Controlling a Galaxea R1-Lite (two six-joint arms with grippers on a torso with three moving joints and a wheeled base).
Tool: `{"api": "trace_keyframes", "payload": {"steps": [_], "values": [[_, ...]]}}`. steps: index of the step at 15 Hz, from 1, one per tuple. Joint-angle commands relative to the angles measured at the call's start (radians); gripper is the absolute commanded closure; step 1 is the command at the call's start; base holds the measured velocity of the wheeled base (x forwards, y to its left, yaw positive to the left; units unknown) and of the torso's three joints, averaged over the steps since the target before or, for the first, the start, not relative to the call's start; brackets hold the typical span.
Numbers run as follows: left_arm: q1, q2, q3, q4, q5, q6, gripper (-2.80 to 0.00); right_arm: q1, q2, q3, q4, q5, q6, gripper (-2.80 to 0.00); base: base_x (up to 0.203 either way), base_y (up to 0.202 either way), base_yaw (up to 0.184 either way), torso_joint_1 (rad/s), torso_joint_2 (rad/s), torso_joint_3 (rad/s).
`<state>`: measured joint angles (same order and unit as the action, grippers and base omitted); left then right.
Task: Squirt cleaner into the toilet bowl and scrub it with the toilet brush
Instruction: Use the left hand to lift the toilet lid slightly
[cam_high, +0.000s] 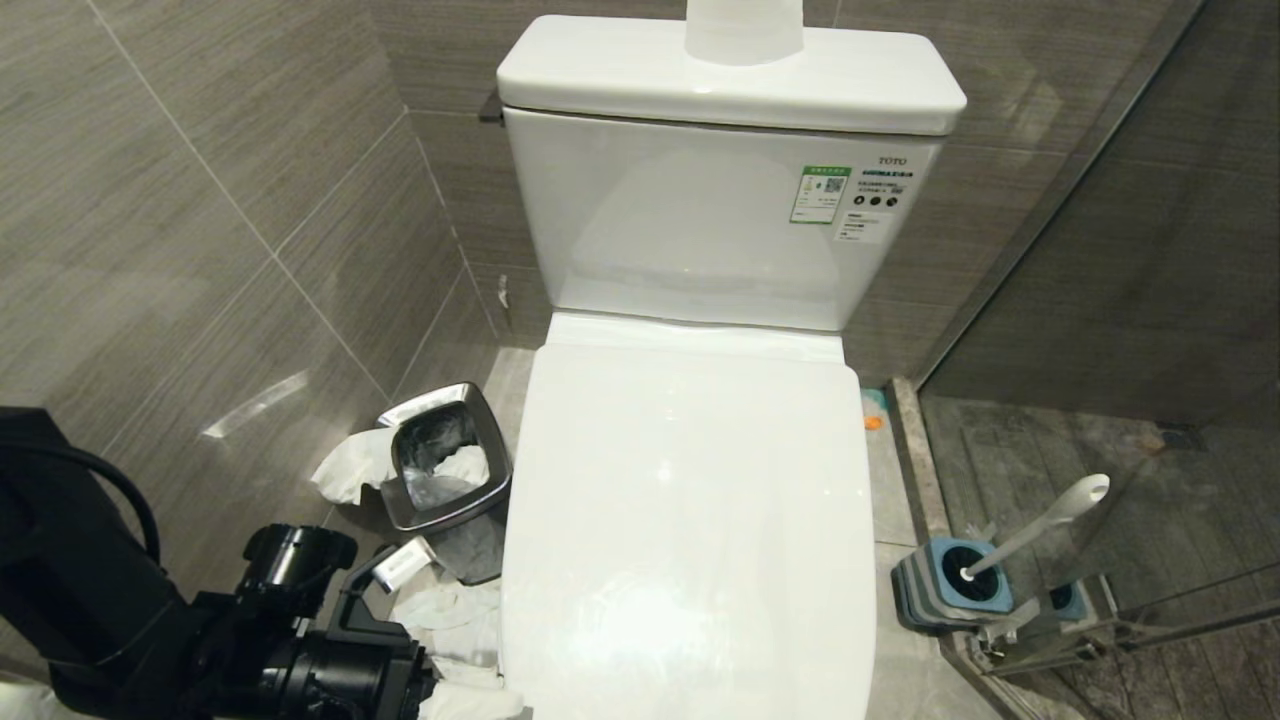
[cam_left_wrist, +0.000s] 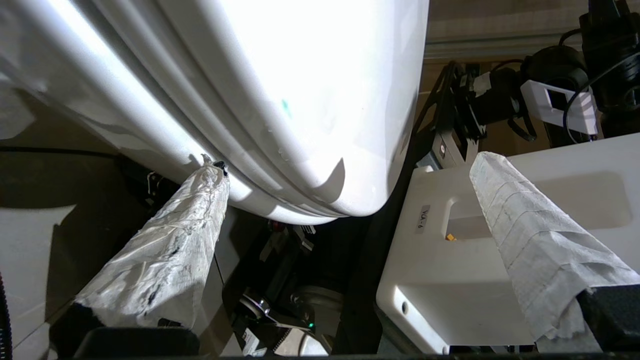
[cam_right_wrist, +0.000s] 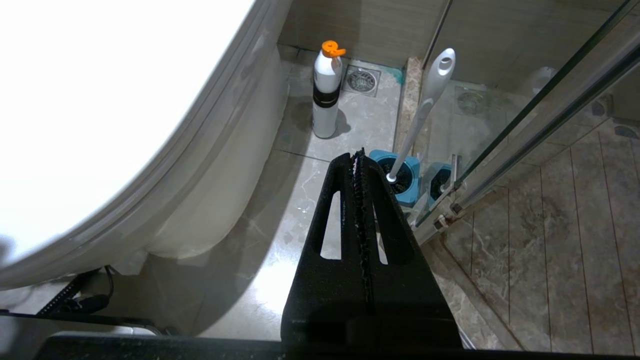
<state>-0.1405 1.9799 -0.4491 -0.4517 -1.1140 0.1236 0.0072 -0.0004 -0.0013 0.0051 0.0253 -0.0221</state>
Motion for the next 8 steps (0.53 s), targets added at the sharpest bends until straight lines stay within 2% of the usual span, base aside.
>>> {"api": "trace_keyframes", "payload": {"steps": [1,8], "values": [[-0.010,-0.001,0.004,-0.002,-0.001,0.001,-2.80,0.000,0.000,0.000,0.001,0.001,-0.001,0.00,0.000,0.000,0.000,0.000,0.00,0.000],[-0.034,-0.012,0.004,-0.002,0.017,0.008,-2.80,0.000,0.000,0.000,0.001,0.001,0.001,0.00,0.000,0.000,0.000,0.000,0.00,0.000]]}}
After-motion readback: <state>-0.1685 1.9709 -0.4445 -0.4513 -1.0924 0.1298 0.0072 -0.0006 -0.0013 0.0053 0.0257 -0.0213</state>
